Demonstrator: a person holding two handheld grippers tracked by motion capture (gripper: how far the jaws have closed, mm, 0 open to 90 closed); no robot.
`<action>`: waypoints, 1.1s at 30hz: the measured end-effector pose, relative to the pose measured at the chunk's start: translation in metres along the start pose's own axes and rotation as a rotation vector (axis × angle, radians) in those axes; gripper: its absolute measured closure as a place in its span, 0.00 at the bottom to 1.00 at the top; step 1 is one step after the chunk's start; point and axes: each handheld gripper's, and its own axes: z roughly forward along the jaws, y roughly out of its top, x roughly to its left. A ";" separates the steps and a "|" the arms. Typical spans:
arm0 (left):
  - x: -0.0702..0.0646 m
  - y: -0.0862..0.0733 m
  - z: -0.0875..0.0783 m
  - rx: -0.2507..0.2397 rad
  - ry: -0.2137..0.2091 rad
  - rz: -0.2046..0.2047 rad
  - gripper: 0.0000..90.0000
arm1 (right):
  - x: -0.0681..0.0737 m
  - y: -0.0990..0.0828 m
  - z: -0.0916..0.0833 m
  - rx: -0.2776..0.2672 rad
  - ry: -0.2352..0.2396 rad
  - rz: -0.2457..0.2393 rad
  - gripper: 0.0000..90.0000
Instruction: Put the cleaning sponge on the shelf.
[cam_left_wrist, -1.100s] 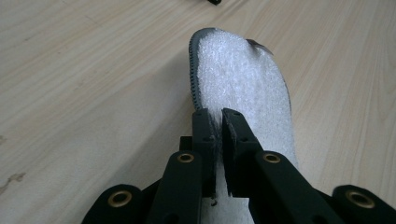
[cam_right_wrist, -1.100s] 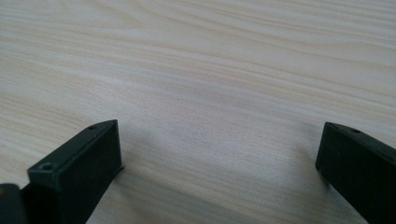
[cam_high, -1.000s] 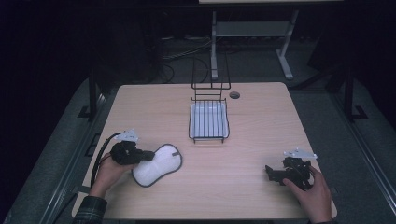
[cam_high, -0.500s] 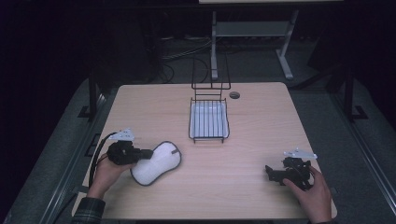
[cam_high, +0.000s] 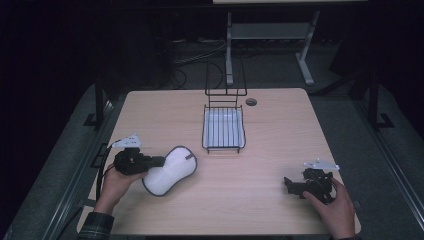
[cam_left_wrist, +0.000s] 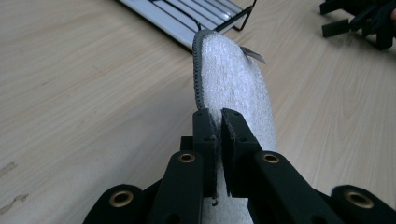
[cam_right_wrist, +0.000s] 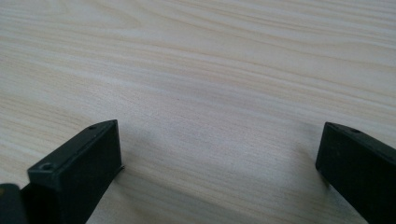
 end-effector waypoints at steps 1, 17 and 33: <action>0.000 0.000 0.000 0.000 0.000 0.000 0.94 | 0.000 0.000 0.000 0.000 0.000 0.000 0.00; 0.000 0.017 0.003 -0.072 0.043 -0.019 0.94 | 0.000 0.000 0.000 0.000 0.000 0.000 0.00; 0.006 0.035 0.013 -0.105 0.063 -0.034 0.95 | 0.000 0.000 0.000 0.000 0.000 0.000 0.00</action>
